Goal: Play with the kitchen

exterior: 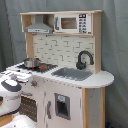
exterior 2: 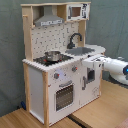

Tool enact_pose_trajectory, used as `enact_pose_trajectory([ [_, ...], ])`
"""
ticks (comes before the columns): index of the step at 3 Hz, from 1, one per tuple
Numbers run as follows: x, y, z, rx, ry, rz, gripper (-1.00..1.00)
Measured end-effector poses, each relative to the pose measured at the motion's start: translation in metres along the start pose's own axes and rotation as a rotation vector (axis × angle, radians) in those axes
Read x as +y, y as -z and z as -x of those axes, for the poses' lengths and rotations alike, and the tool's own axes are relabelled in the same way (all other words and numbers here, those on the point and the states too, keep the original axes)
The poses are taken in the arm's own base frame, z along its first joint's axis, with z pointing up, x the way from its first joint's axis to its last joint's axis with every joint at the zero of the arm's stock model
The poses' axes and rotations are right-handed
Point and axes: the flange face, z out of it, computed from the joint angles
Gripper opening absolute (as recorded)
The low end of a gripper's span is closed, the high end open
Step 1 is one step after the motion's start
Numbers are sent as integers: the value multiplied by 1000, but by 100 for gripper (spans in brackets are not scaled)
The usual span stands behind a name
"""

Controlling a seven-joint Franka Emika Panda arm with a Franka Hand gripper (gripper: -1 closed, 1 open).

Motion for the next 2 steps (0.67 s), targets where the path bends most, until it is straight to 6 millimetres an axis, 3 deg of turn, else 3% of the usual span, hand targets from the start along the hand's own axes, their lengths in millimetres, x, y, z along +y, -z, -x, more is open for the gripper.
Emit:
enact_pose_trajectory([
  [2, 2, -2, 53, -50, 87, -3, 100],
])
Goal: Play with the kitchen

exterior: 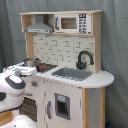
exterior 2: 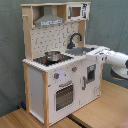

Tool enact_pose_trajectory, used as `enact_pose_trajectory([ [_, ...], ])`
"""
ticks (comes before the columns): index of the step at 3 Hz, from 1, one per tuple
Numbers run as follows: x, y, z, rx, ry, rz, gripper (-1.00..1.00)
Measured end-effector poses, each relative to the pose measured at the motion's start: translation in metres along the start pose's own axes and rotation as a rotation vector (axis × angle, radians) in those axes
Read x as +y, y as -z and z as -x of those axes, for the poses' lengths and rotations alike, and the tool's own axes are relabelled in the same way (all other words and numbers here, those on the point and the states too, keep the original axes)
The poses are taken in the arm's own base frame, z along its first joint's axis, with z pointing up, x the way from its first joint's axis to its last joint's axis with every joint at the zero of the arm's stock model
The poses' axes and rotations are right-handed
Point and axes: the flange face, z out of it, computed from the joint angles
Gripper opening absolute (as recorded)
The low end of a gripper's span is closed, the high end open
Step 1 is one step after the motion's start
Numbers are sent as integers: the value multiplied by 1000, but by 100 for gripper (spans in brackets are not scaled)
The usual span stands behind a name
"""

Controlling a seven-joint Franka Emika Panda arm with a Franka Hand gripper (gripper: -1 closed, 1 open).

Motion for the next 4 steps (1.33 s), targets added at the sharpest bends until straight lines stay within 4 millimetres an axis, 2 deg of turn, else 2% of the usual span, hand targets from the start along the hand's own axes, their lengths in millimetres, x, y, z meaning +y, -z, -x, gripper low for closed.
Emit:
enact_pose_trajectory([
  [1, 2, -3, 33, -32, 29, -6, 100],
  [4, 2, -14, 117, -84, 61, -45, 100],
])
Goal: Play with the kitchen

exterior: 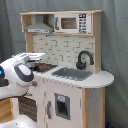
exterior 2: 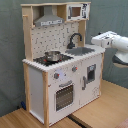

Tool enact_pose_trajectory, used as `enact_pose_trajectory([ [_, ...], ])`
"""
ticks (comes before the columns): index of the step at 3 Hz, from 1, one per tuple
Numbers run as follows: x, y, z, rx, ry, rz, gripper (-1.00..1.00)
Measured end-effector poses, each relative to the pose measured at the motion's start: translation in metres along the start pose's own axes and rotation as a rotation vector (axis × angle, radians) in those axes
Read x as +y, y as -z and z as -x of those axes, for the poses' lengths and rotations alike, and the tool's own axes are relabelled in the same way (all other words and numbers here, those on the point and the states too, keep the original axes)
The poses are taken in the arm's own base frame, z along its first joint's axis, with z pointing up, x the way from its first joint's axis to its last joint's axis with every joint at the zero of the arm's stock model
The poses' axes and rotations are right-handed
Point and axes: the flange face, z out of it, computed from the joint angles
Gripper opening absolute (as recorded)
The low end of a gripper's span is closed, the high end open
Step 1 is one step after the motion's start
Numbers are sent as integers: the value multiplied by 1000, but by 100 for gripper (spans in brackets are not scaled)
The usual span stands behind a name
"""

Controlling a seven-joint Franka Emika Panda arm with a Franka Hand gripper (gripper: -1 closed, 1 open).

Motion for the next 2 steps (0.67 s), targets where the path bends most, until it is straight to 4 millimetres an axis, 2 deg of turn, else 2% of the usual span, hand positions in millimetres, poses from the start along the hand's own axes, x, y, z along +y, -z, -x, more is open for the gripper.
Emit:
enact_pose_trajectory([
  [2, -8, -19, 46, 1, -11, -33, 100],
])
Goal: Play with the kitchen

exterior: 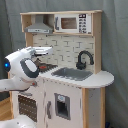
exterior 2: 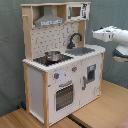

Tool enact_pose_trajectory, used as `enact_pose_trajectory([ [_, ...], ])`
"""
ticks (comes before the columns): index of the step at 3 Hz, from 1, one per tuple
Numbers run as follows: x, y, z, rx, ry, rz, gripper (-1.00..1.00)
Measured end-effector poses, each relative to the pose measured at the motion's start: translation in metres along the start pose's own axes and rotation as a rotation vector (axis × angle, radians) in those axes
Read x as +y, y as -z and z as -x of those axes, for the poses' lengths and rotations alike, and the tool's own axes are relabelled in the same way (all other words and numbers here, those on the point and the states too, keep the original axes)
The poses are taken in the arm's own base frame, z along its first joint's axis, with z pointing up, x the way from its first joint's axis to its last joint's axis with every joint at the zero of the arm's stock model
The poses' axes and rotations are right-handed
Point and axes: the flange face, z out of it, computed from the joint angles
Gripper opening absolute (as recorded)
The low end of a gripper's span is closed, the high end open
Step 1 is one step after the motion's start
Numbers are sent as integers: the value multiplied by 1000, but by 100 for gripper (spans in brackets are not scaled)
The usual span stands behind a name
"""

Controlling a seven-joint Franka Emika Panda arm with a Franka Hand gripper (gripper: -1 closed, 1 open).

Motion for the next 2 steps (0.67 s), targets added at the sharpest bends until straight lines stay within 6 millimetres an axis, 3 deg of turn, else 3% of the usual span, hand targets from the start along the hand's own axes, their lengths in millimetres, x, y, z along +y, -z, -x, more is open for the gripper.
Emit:
enact_pose_trajectory([
  [2, 46, -17, 25, 20, -35, 5, 100],
])
